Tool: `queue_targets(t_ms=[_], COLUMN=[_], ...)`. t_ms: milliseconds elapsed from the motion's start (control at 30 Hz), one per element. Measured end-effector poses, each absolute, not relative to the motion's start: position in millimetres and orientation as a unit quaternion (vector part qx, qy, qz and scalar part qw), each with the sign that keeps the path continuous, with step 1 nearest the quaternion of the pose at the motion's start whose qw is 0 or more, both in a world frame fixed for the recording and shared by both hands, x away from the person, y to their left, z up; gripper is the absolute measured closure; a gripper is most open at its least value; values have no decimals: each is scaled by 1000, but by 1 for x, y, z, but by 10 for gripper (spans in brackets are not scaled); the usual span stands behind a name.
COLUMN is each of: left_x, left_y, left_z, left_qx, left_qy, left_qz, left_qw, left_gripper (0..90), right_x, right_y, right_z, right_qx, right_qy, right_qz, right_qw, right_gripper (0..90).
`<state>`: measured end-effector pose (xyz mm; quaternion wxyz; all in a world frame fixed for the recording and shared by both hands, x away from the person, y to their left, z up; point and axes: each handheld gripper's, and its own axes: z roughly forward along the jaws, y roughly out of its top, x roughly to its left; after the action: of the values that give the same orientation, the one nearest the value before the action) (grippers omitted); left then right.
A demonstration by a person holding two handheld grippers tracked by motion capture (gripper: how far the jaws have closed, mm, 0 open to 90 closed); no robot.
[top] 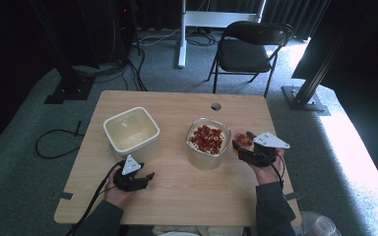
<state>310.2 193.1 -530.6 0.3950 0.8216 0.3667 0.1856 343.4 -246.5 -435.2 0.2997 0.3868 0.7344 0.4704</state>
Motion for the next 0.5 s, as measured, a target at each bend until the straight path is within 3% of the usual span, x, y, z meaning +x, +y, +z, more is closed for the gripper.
queue_targets(t_ms=[500], left_x=[310], left_y=[193], left_z=[-530], left_qx=[821], left_qy=[366], left_qz=[187], left_qw=[396], left_gripper=[407], right_x=[366], right_y=[-234], right_z=[-410], right_qx=[386], right_qy=[744], right_qz=[428], right_qw=[338], right_gripper=[339])
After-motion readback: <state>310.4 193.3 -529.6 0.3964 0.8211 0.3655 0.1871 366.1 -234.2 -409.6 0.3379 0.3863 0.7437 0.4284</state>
